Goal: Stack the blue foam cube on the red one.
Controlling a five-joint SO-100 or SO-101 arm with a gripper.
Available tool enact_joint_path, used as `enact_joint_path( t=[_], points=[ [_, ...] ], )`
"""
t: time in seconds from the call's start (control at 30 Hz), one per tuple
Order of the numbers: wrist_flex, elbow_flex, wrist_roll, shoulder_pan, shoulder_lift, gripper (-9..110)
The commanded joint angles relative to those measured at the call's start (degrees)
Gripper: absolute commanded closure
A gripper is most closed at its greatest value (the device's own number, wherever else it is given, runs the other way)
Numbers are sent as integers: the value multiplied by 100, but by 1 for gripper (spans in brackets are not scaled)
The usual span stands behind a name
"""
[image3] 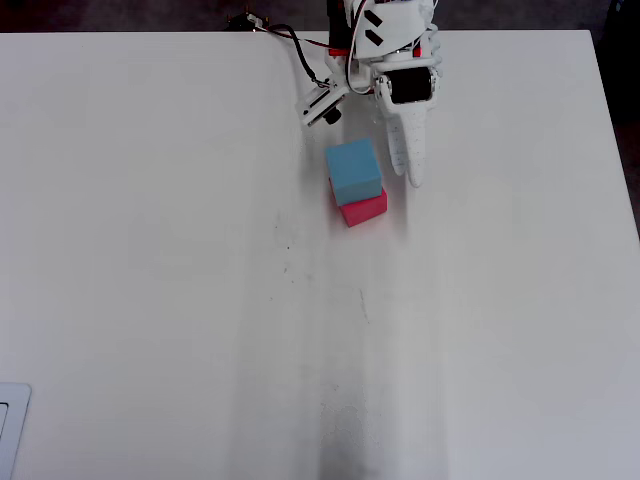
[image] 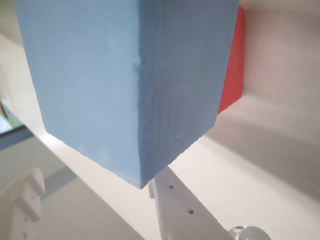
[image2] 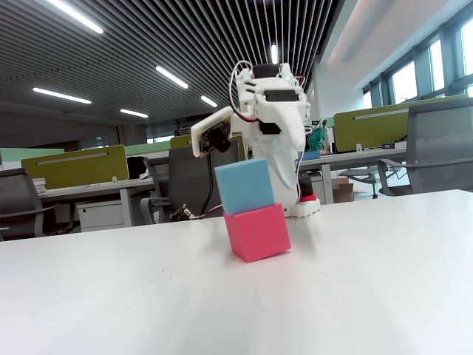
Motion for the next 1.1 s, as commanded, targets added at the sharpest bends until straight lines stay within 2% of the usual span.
enact_joint_path(
  t=[0.0, 0.13, 0.3, 0.4, 0.77, 1.07],
  points=[
    [26, -193, -70, -88, 35, 70],
    [35, -193, -114, -141, 35, 62],
    [26, -193, -114, -141, 35, 77],
    [35, -193, -114, -141, 35, 81],
    [44, -193, -114, -167, 35, 83],
    [914, -896, -44, -53, 35, 83]
  ],
)
